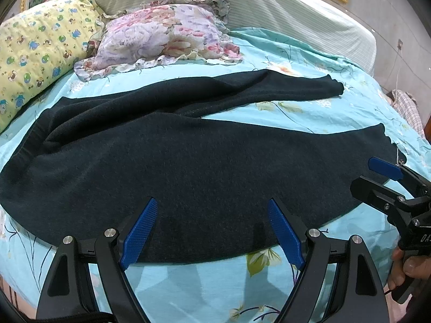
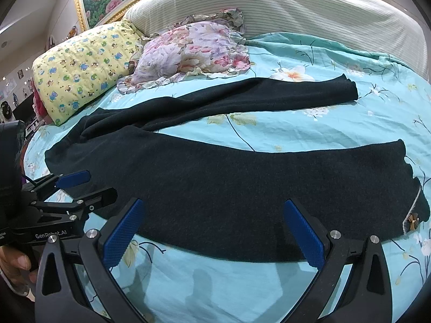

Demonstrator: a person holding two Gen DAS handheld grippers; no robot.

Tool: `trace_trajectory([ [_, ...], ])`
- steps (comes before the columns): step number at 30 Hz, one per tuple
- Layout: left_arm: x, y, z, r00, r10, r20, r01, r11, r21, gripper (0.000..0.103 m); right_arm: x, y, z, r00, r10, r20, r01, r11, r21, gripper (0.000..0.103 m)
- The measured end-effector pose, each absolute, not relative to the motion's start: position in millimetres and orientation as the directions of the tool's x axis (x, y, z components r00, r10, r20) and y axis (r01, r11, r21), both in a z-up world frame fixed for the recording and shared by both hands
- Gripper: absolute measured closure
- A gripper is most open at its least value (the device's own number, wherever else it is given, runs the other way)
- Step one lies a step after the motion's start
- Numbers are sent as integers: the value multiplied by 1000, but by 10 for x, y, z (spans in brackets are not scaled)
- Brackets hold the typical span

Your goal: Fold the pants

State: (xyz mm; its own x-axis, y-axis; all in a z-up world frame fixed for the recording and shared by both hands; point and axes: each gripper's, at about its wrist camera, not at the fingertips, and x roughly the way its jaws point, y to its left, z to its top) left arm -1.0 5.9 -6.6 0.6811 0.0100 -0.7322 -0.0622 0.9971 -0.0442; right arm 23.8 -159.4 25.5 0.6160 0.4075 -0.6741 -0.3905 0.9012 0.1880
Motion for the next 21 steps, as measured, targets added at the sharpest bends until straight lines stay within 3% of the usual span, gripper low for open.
trace_trajectory([
  [21, 556, 82, 184, 680, -40, -733, 0, 998, -55, 19, 628, -1830, 392, 617, 404, -676, -328, 912, 246, 0],
])
